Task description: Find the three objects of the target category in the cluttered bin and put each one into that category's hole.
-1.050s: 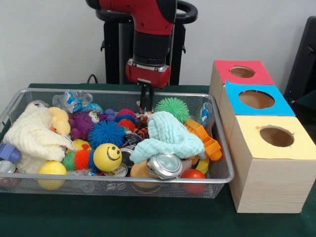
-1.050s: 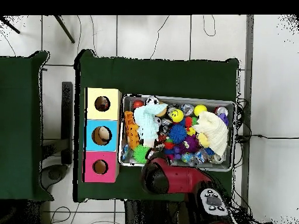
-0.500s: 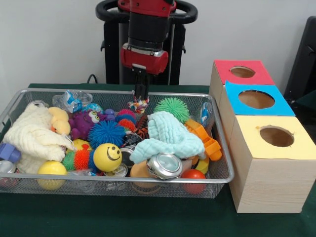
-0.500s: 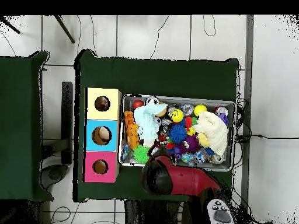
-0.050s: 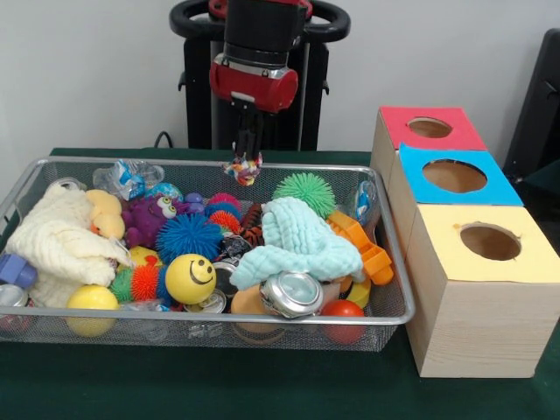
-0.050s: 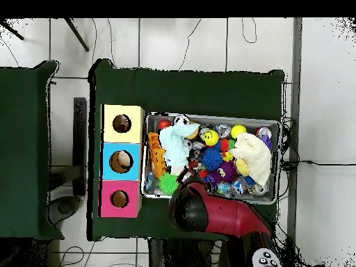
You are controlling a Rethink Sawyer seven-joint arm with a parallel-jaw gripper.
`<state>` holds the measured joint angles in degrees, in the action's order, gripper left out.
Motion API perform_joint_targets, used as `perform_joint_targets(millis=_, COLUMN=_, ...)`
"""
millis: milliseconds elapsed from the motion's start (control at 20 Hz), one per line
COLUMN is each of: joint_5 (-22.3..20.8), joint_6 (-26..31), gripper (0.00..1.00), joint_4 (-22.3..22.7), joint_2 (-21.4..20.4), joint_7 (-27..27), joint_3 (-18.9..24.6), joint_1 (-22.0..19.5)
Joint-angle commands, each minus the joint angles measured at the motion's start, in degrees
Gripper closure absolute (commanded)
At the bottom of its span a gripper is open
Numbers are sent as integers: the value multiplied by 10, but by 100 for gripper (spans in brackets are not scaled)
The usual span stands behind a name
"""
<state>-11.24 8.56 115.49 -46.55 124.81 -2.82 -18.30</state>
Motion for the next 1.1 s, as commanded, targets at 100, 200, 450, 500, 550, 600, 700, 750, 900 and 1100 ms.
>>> perform_joint_targets(millis=100, joint_5=77, joint_6=145, gripper=100, joint_4=-52, joint_2=-24, joint_7=75, joint_3=30, joint_1=29)
perform_joint_targets(millis=200, joint_5=87, joint_6=159, gripper=100, joint_4=-68, joint_2=-19, joint_7=80, joint_3=23, joint_1=39)
perform_joint_targets(millis=450, joint_5=111, joint_6=149, gripper=100, joint_4=-97, joint_2=-11, joint_7=100, joint_3=14, joint_1=62)
perform_joint_targets(millis=500, joint_5=115, joint_6=161, gripper=100, joint_4=-110, joint_2=-11, joint_7=102, joint_3=9, joint_1=71)
perform_joint_targets(millis=550, joint_5=120, joint_6=170, gripper=100, joint_4=-117, joint_2=-12, joint_7=105, joint_3=5, joint_1=79)
perform_joint_targets(millis=600, joint_5=126, joint_6=188, gripper=100, joint_4=-130, joint_2=-10, joint_7=111, joint_3=1, joint_1=89)
perform_joint_targets(millis=700, joint_5=136, joint_6=202, gripper=100, joint_4=-151, joint_2=1, joint_7=125, joint_3=-13, joint_1=109)
perform_joint_targets(millis=750, joint_5=140, joint_6=207, gripper=100, joint_4=-161, joint_2=5, joint_7=130, joint_3=-19, joint_1=116)
perform_joint_targets(millis=900, joint_5=159, joint_6=226, gripper=100, joint_4=-185, joint_2=14, joint_7=145, joint_3=-35, joint_1=139)
perform_joint_targets(millis=1100, joint_5=174, joint_6=267, gripper=100, joint_4=-223, joint_2=19, joint_7=155, joint_3=-58, joint_1=163)
